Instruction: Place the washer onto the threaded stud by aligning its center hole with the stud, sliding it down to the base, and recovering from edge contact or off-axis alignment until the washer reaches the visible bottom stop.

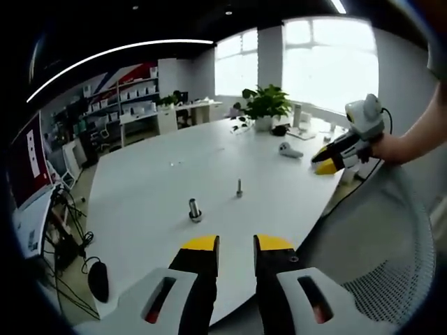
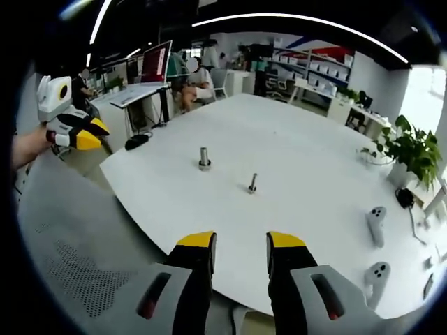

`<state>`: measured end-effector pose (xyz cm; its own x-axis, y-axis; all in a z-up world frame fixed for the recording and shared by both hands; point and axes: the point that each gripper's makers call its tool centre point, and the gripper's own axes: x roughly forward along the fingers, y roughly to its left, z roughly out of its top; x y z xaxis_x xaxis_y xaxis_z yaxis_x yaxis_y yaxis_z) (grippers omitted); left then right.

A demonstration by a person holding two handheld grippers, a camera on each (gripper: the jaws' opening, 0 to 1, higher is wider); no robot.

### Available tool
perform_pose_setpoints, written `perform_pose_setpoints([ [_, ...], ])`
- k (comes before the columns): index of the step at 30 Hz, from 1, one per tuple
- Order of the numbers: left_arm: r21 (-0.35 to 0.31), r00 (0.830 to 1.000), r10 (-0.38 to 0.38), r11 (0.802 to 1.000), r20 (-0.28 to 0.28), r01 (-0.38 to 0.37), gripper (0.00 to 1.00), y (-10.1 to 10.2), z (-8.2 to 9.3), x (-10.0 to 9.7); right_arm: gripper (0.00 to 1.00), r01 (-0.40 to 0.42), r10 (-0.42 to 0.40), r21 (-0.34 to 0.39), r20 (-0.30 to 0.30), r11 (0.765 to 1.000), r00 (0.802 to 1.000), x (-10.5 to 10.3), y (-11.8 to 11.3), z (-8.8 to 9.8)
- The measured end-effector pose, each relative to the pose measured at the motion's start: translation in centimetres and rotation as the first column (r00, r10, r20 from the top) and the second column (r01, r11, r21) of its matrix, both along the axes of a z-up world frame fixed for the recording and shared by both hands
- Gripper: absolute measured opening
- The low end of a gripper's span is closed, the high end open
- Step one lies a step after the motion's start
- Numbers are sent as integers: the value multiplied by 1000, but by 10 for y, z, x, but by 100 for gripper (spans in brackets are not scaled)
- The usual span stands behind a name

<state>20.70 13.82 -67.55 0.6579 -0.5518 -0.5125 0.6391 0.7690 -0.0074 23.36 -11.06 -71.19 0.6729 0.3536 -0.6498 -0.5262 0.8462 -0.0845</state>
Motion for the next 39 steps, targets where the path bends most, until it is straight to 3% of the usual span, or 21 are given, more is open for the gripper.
perform_pose_setpoints([
  [16, 9, 1000, 2, 1000, -2, -2, 17, 1, -1, 0, 31, -3, 3, -3, 1, 1000, 1000, 0, 0, 1],
  [25, -27, 1000, 1, 1000, -5, -1, 17, 0, 2, 0, 31, 19, -19, 10, 19, 1000, 1000, 2, -3, 5],
  [27, -1, 999, 40, 999, -37, -40, 17, 9, -6, 2, 31, 26, -26, 11, 21, 1000, 999, 3, -5, 5],
  [31, -47, 997, 73, 996, -33, -75, 17, 14, -1, 6, 31, 26, -26, 24, 25, 999, 999, 3, -4, 7],
  [35, -40, 996, 60, 997, -69, -63, 18, 11, -9, 5, 31, 47, -48, 38, 41, 998, 998, 4, -5, 13],
  [39, -23, 997, 35, 999, -68, -37, 18, 6, -10, 1, 31, 58, -61, 42, 56, 997, 997, 4, -7, 17],
])
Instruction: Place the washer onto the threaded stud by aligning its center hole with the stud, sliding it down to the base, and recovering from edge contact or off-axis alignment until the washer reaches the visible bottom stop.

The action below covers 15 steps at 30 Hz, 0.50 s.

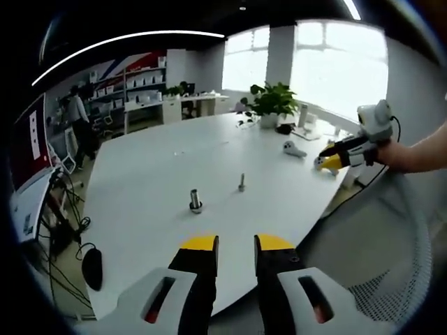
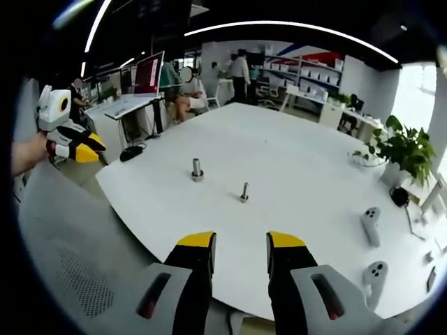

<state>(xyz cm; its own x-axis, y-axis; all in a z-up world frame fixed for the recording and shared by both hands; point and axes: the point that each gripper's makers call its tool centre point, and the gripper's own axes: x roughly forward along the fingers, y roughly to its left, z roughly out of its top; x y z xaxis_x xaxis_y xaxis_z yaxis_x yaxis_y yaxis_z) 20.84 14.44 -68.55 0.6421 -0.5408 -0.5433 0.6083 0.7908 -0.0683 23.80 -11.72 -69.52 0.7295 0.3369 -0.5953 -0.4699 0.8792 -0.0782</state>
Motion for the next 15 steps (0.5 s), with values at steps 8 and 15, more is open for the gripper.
perform_pose_setpoints([
  [8, -15, 1000, 7, 1000, -16, -8, 18, 1, -2, 1, 31, 8, -8, -8, -1, 1000, 1000, 1, 0, 1],
  [15, -10, 1000, 28, 1000, -13, -28, 18, 5, -2, 2, 31, 27, -27, -11, 17, 1000, 1000, 7, -8, 2],
])
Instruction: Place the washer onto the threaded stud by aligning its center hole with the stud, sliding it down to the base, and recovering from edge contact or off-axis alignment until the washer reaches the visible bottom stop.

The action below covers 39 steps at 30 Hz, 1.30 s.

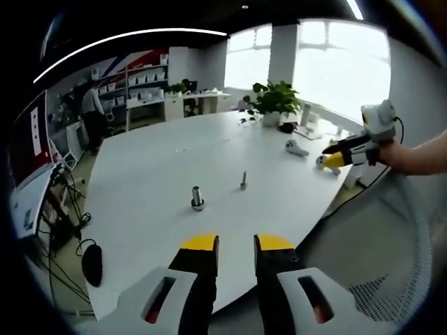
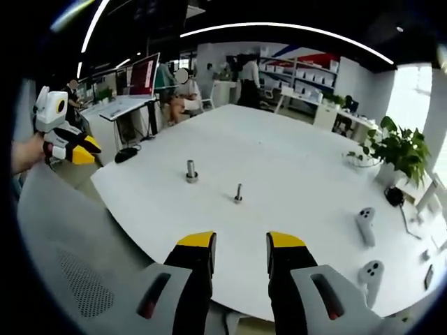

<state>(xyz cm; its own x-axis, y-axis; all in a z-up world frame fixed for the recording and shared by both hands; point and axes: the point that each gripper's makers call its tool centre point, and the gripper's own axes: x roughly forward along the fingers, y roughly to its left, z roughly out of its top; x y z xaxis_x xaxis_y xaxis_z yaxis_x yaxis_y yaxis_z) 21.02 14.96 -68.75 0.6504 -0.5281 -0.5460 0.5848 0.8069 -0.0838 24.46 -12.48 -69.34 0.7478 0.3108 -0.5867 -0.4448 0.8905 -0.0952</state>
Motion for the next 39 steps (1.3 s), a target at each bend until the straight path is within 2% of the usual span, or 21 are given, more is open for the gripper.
perform_pose_setpoints([
  [3, 7, 1000, -21, 1000, 4, 21, 17, -4, 0, -1, 31, 15, -15, 12, -17, 1000, 1000, 1, -5, -4],
  [5, 23, 999, -33, 999, -15, 33, 17, -6, -5, -3, 31, 19, -18, 20, -13, 1000, 1000, 0, -5, -3],
  [13, 8, 1000, -29, 1000, -12, 29, 17, -5, -3, -3, 31, 24, -23, 28, -4, 999, 1000, 1, -7, -2],
  [20, 11, 1000, -23, 1000, -11, 23, 17, -4, -3, -4, 31, 9, -8, 16, -23, 1000, 1000, -1, -4, -7],
  [23, 15, 999, -26, 1000, -33, 26, 17, -4, -7, -2, 31, 25, -24, 14, -42, 1000, 999, 0, -7, -10],
  [25, 10, 999, -17, 1000, -39, 17, 17, -2, -7, -4, 31, 26, -25, 24, -29, 999, 999, -1, -6, -8],
  [28, 13, 1000, -18, 1000, -17, 18, 17, -2, -4, -5, 31, 15, -15, 16, -39, 1000, 999, -4, -3, -10],
  [31, 5, 998, -35, 999, -48, 35, 17, -5, -8, -5, 31, 12, -11, 17, -37, 1000, 999, -3, -3, -9],
  [35, -4, 1000, -15, 1000, -26, 15, 17, -4, -2, -3, 31, 13, -12, 13, -46, 1000, 999, -3, -6, -12],
  [39, 8, 999, -23, 1000, -32, 23, 17, -5, -5, -4, 31, 13, -13, 15, -44, 1000, 999, -3, -6, -11],
])
